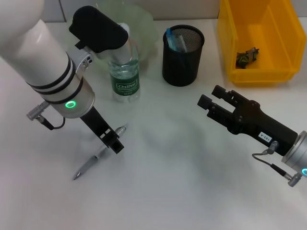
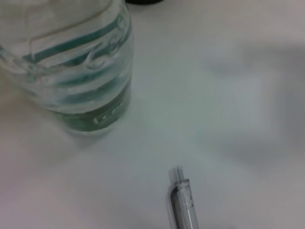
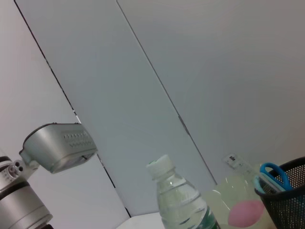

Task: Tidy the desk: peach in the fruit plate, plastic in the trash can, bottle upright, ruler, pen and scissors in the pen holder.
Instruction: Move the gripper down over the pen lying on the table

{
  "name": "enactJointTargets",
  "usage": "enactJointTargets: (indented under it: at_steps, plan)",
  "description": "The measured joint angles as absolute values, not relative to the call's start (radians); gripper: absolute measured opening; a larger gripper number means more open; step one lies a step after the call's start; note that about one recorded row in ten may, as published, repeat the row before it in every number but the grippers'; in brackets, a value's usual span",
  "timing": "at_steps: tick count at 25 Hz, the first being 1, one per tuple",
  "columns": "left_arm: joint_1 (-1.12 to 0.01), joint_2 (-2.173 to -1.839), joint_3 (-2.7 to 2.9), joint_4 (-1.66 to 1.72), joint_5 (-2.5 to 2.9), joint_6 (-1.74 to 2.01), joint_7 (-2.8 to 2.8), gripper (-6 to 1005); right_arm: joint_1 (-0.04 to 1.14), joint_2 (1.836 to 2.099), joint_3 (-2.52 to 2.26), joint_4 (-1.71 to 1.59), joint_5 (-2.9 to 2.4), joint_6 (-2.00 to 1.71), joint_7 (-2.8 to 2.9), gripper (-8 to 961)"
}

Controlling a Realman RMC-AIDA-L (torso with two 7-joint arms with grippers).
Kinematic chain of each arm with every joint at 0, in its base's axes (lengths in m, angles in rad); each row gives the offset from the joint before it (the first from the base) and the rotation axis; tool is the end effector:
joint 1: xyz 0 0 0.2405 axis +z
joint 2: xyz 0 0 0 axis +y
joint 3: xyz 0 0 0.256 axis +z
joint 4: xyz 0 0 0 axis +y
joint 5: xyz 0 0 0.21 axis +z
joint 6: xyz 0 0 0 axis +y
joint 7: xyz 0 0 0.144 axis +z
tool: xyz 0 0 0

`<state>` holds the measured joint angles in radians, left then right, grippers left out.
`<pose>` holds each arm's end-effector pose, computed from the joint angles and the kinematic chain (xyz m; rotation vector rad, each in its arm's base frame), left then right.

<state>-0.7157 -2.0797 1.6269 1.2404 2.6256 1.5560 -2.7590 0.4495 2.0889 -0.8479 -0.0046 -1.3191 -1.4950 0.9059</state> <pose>-0.1605 0.3460 -0.0453 -2.5929 -0.9060 0.7537 0.2854 0.2705 -0.0651 -2.2288 0.8989 1.1890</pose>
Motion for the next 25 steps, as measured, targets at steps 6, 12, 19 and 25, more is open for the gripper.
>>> enactJointTargets:
  at_steps: [6,12,19,25]
  plan:
    - [-0.721,-2.080,1.652,1.206,2.617,1.548,-2.784,637,0.452,2.089,-0.848,-0.008,-1.317,-1.494,0.905,711]
    - [-0.721,-2.080,1.654,1.188,2.616,1.528,-2.797,636,0.455,2.089,-0.848,-0.009,-1.316,-1.494,0.904,712]
    - [-0.721,-2.080,1.661,1.165,2.623,1.518,-2.799,635,0.457,2.089,-0.848,-0.009,-1.316,-1.494,0.904,713]
    - [-0.721,-2.080,1.665,1.160,2.624,1.503,-2.799,634,0.457,2.089,-0.848,-0.007,-1.316,-1.494,0.904,711]
